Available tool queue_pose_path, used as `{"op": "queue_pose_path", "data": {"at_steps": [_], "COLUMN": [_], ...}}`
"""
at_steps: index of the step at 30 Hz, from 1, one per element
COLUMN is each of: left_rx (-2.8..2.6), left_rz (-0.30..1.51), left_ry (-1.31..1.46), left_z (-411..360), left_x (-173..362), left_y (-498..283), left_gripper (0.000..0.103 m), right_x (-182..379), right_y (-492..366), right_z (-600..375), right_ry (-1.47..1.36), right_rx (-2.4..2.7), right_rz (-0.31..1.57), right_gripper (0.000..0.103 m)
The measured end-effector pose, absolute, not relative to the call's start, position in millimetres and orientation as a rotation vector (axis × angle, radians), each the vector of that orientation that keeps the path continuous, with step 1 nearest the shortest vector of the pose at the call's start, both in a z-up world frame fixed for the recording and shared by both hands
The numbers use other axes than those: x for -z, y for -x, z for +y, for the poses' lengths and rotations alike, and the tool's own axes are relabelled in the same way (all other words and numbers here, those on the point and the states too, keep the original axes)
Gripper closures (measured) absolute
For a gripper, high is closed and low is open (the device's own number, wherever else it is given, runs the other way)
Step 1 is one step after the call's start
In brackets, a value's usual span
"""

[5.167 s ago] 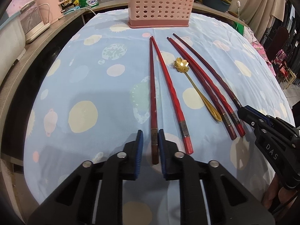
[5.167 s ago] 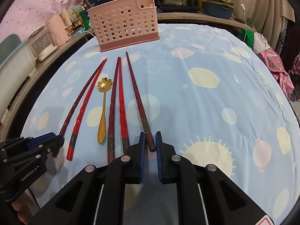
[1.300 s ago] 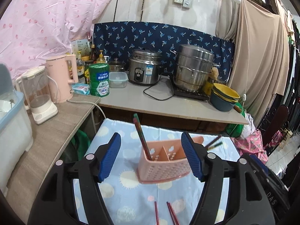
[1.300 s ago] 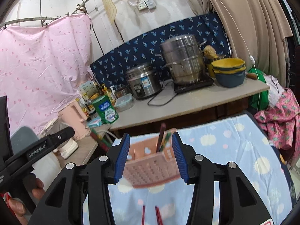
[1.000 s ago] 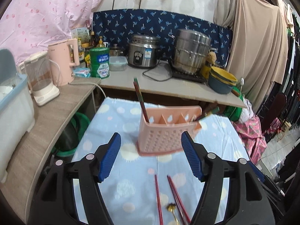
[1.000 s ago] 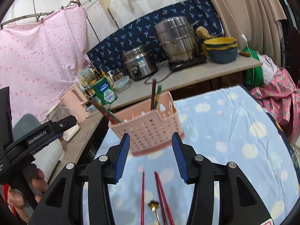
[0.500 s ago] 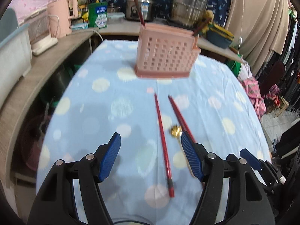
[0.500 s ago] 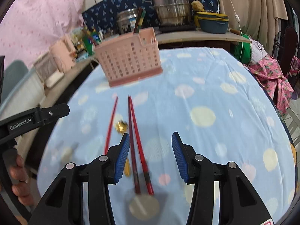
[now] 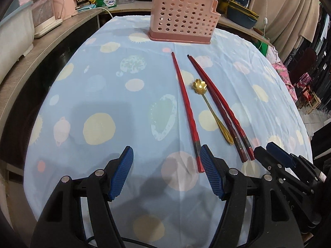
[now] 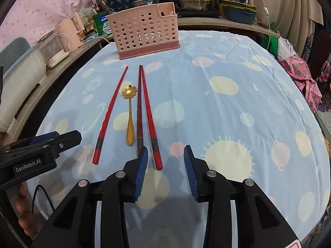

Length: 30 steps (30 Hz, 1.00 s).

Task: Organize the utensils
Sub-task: 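Move both grippers back down toward the remaining red chopsticks, then grasp a red chopstick with the left gripper while the right gripper grasps another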

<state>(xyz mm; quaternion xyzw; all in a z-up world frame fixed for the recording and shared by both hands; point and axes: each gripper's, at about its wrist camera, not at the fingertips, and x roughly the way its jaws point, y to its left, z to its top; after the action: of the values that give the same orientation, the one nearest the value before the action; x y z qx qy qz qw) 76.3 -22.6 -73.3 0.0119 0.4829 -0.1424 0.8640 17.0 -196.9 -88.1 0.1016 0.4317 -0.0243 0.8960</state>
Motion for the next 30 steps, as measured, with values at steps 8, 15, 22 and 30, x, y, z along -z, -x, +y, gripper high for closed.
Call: {"op": "queue_pose_path", "data": {"at_steps": [8, 15, 22, 30], "left_rx": [0.331, 0.333, 0.318, 0.334], "left_rz": [1.016, 1.035, 1.033, 1.025], "left_ry": [-0.062, -0.072, -0.089, -0.089], "left_z": [-37, -42, -43, -43], "left_x": [82, 90, 94, 93], "left_y": [-71, -73, -78, -79], "left_gripper": [0.04, 0.04, 0.043, 0.067], "right_x": [98, 102, 104, 104], "right_y": [-19, -20, -22, -25], "right_z": [-190, -190, -189, -188], "right_ry": [-0.188, -0.189, -0.184, -0.18], "right_rx": [0.032, 0.031, 0.028, 0.027], "right_rz": [0.92, 0.93, 0.931, 0.929], "right_gripper": [0.081, 0.085, 0.087, 0.088]}}
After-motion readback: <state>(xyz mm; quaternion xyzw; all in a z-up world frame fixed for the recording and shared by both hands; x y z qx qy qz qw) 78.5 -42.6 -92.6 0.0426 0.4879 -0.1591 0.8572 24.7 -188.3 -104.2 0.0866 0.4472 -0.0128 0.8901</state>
